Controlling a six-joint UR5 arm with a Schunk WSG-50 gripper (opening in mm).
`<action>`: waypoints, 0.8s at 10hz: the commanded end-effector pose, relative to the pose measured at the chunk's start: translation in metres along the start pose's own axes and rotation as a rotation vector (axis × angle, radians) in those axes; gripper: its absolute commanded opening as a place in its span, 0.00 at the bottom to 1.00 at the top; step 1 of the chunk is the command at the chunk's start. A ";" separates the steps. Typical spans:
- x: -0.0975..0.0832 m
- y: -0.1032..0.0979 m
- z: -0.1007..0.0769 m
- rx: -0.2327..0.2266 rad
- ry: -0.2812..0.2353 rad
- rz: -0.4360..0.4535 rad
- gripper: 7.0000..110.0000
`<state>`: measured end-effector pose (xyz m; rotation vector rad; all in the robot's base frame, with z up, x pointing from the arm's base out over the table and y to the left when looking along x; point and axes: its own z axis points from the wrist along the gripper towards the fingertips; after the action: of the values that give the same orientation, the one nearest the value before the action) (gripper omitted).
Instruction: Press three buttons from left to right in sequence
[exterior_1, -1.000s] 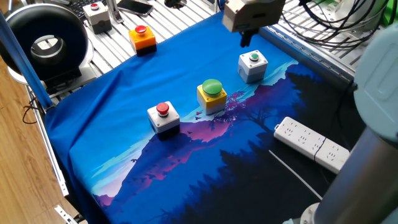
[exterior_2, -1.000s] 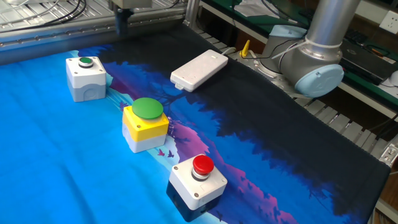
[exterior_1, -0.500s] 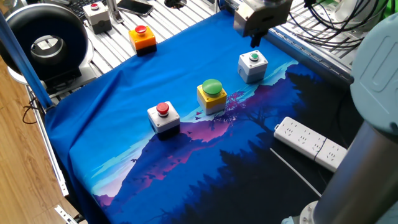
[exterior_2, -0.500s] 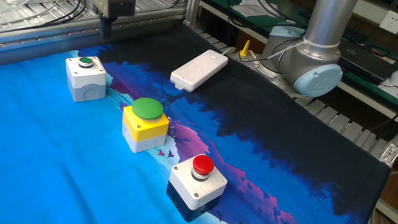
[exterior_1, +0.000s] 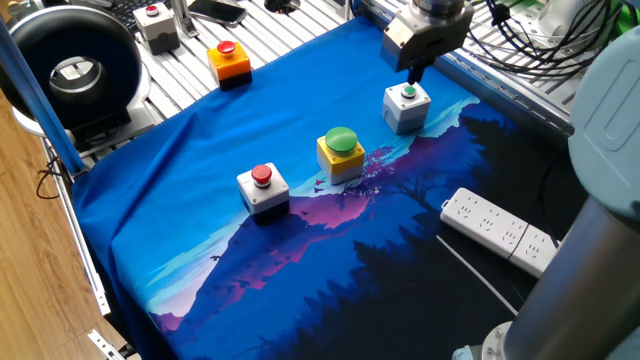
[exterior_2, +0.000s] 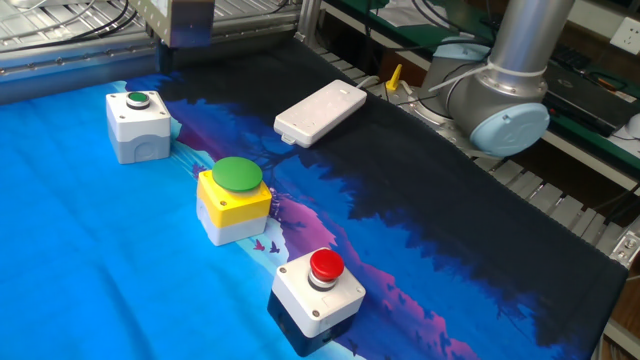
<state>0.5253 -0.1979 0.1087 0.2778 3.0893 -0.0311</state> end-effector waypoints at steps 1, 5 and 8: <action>-0.007 -0.015 0.006 0.040 -0.038 -0.035 0.00; -0.015 -0.010 0.012 0.013 -0.053 -0.037 0.00; -0.019 -0.010 0.015 0.012 -0.062 -0.042 0.00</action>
<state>0.5384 -0.2121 0.0960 0.2070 3.0473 -0.0771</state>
